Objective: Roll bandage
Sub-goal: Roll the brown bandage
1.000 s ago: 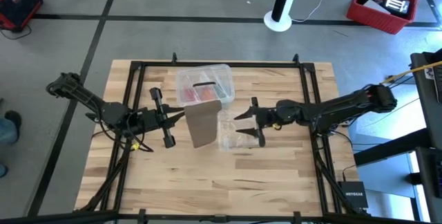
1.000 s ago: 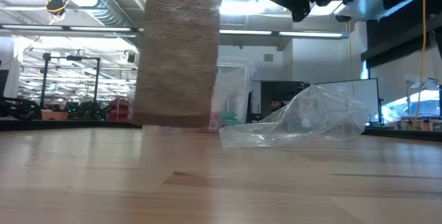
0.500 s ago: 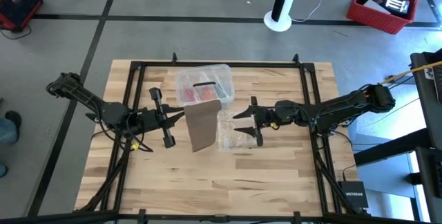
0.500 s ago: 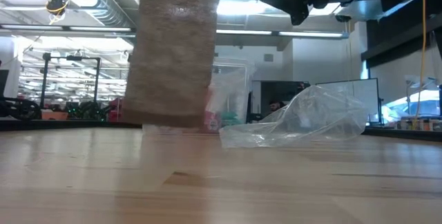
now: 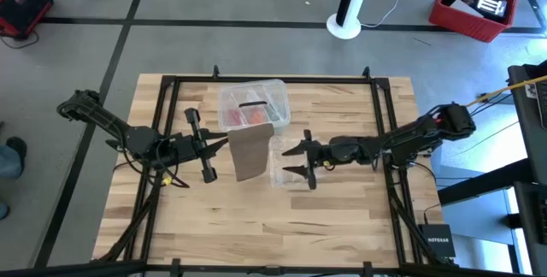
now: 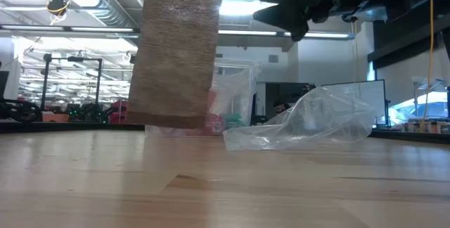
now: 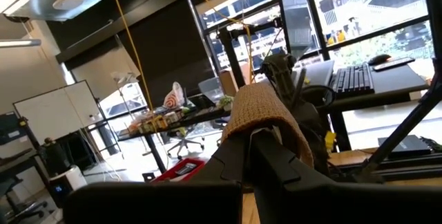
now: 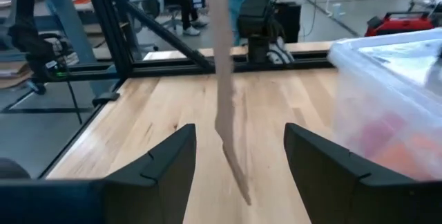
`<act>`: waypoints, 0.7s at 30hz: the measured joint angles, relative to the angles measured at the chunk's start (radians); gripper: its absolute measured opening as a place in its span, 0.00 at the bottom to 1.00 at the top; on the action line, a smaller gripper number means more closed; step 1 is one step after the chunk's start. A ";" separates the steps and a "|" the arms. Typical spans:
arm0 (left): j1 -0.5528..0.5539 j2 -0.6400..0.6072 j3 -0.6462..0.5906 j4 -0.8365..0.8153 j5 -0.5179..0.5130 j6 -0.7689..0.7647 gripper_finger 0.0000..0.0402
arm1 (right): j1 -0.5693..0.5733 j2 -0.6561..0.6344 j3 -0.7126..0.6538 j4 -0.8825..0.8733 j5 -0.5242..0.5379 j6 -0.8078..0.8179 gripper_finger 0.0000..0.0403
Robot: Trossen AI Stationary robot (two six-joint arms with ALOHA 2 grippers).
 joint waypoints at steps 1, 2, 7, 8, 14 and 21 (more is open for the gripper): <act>0.000 0.000 0.000 -0.001 0.000 0.000 0.00 | 0.000 0.010 0.013 -0.009 -0.001 0.000 0.55; 0.000 0.000 0.000 -0.003 0.000 0.000 0.00 | 0.000 0.016 0.027 -0.025 -0.001 -0.001 0.55; 0.001 0.000 0.000 -0.002 0.000 0.008 0.00 | -0.006 0.023 0.118 -0.091 -0.001 -0.032 0.55; 0.001 0.000 0.000 -0.002 0.000 0.008 0.00 | -0.013 0.024 0.137 -0.120 -0.001 -0.034 0.55; -0.003 0.000 0.000 -0.005 0.001 0.009 0.00 | -0.101 0.027 0.242 -0.322 -0.083 0.021 0.56; -0.003 -0.002 0.000 0.005 0.003 0.012 0.00 | -0.133 0.023 0.423 -0.510 -0.211 -0.050 0.73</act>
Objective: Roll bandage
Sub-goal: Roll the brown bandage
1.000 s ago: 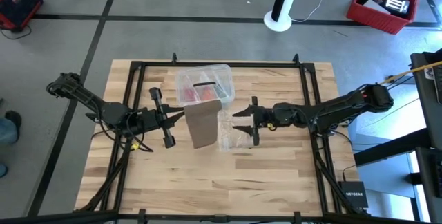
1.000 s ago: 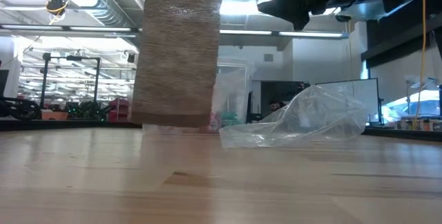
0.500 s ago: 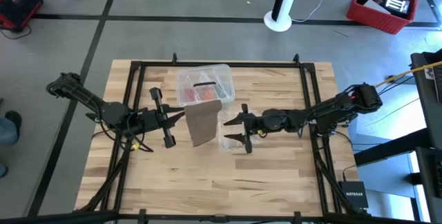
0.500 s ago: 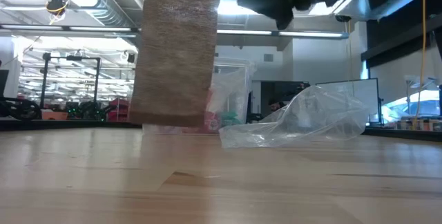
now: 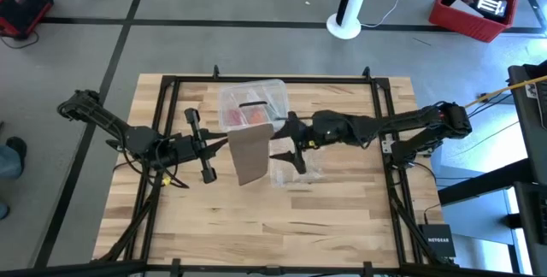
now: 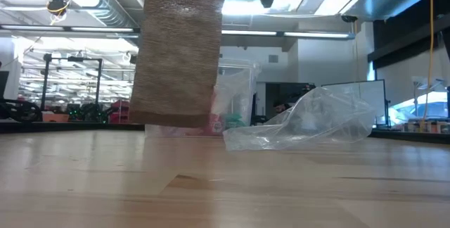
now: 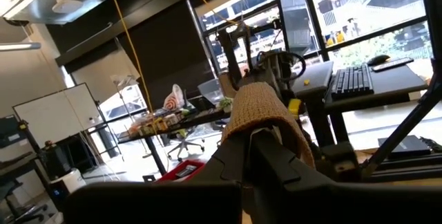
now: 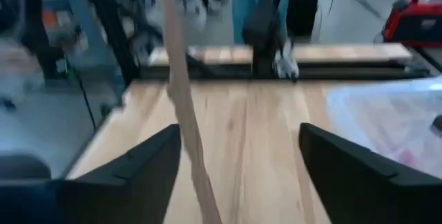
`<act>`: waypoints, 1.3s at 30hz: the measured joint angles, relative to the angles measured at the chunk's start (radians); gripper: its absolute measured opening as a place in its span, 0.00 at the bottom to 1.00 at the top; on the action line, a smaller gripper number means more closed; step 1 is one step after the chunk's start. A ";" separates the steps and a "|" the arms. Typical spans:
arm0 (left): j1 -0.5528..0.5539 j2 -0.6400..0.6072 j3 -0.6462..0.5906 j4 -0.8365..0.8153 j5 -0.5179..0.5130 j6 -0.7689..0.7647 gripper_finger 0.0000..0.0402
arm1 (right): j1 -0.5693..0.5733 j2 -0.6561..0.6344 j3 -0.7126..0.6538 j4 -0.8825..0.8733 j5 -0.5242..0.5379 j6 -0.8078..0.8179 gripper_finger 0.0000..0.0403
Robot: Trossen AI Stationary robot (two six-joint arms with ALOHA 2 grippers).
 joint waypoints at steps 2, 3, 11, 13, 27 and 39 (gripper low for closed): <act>0.000 0.000 0.000 0.001 0.000 -0.006 0.00 | 0.002 0.000 0.014 -0.064 -0.003 -0.024 0.79; 0.000 0.000 0.000 0.001 0.000 -0.007 0.00 | 0.002 0.000 0.014 -0.083 -0.004 -0.031 0.80; 0.002 0.000 0.000 0.004 0.001 -0.008 0.00 | 0.026 0.001 -0.177 0.039 -0.044 0.022 0.80; 0.003 0.000 0.000 0.001 0.001 -0.011 0.00 | 0.033 0.003 -0.264 0.236 -0.039 0.037 0.78; 0.003 0.000 0.001 0.000 0.001 -0.030 0.00 | 0.048 0.123 -0.364 0.705 -0.012 0.075 0.69; 0.011 0.001 0.001 -0.003 0.016 -0.039 0.00 | 0.054 0.258 -0.232 0.711 0.001 -0.011 0.60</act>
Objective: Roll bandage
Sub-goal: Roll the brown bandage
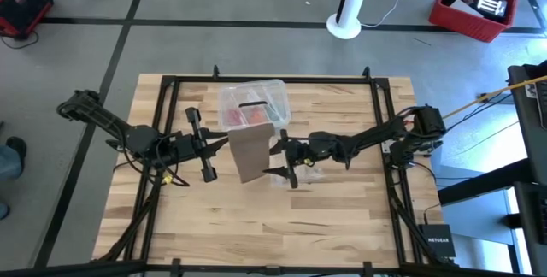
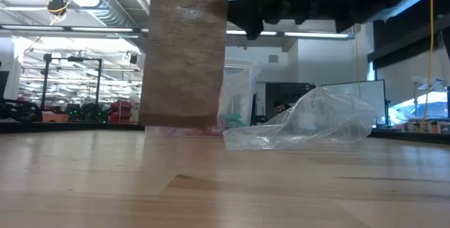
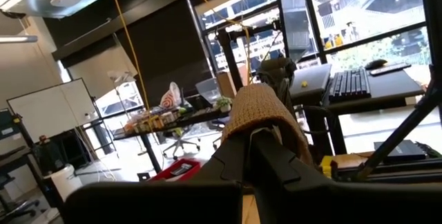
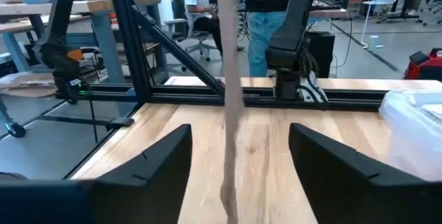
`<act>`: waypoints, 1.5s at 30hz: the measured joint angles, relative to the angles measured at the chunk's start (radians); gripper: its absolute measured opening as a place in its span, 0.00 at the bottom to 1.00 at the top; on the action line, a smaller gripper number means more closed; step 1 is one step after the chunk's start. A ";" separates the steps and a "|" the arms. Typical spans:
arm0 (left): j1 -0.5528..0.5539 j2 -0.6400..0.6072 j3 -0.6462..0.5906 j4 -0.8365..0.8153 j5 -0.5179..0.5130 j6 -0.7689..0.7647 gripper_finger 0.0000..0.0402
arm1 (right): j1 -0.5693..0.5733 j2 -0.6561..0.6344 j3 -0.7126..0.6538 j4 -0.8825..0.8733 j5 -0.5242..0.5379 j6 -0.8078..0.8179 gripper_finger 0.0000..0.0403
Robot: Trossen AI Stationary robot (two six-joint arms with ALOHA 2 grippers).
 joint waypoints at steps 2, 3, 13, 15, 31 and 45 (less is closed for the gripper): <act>0.000 0.000 0.000 0.000 0.000 0.001 0.00 | 0.000 0.014 0.016 -0.002 -0.016 -0.003 0.56; 0.000 0.000 0.000 0.001 0.001 0.001 0.00 | 0.000 0.020 0.025 0.001 -0.025 -0.010 0.54; -0.005 0.000 0.000 0.011 0.001 0.009 0.00 | -0.007 0.045 0.038 -0.006 0.038 -0.151 0.03; -0.017 0.000 0.000 0.041 0.018 0.008 0.00 | -0.013 0.036 0.035 -0.049 0.100 -0.181 0.04; -0.090 0.031 -0.001 -0.094 0.389 -0.315 0.00 | -0.100 -0.018 0.083 -0.052 0.275 -0.521 0.03; -0.095 0.113 0.000 -0.488 0.196 -0.678 0.00 | -0.075 -0.240 0.180 -0.129 0.373 -0.891 0.03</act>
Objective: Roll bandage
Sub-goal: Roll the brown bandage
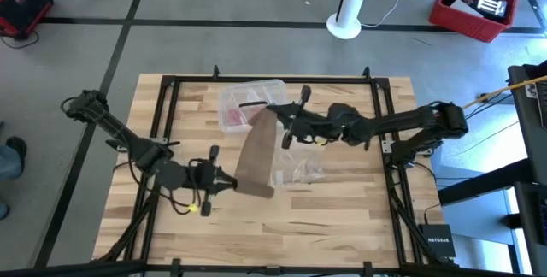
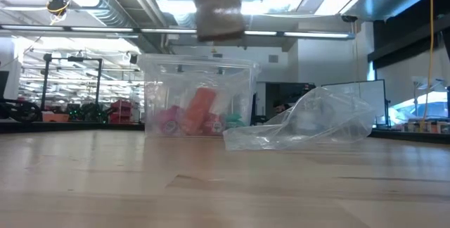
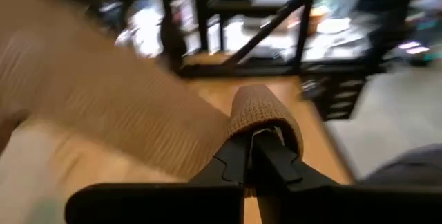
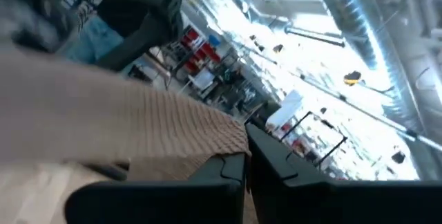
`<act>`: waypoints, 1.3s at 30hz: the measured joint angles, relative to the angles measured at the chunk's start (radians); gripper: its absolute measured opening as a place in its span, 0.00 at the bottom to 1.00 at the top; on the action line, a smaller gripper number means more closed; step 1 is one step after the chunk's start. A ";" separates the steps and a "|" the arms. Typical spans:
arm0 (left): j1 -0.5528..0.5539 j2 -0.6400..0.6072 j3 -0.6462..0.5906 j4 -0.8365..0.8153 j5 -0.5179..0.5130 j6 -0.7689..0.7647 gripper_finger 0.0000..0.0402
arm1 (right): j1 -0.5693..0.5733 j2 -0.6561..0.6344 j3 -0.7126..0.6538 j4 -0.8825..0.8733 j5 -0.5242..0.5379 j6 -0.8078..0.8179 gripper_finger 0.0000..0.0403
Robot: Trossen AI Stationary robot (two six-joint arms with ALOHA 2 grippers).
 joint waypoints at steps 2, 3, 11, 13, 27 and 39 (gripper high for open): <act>0.013 0.005 0.000 -0.077 -0.078 -0.061 0.00 | 0.024 -0.026 0.018 -0.029 -0.011 -0.021 0.03; 0.021 0.005 0.000 -0.115 -0.118 -0.094 0.00 | 0.038 -0.036 0.028 -0.045 -0.015 -0.025 0.02; 0.132 0.002 0.000 -0.378 -0.398 -0.283 0.00 | 0.222 -0.055 0.123 -0.242 -0.074 -0.080 0.02; 0.149 -0.012 0.000 -0.400 -0.481 -0.282 0.00 | 0.272 -0.055 0.136 -0.321 -0.074 -0.077 0.03; 0.152 -0.209 0.000 -0.123 -0.524 0.219 0.00 | 0.309 0.023 0.137 -0.675 -0.049 0.646 0.27; 0.136 -0.201 0.000 -0.125 -0.510 0.198 0.00 | 0.297 0.016 0.240 -0.807 -0.059 0.688 0.77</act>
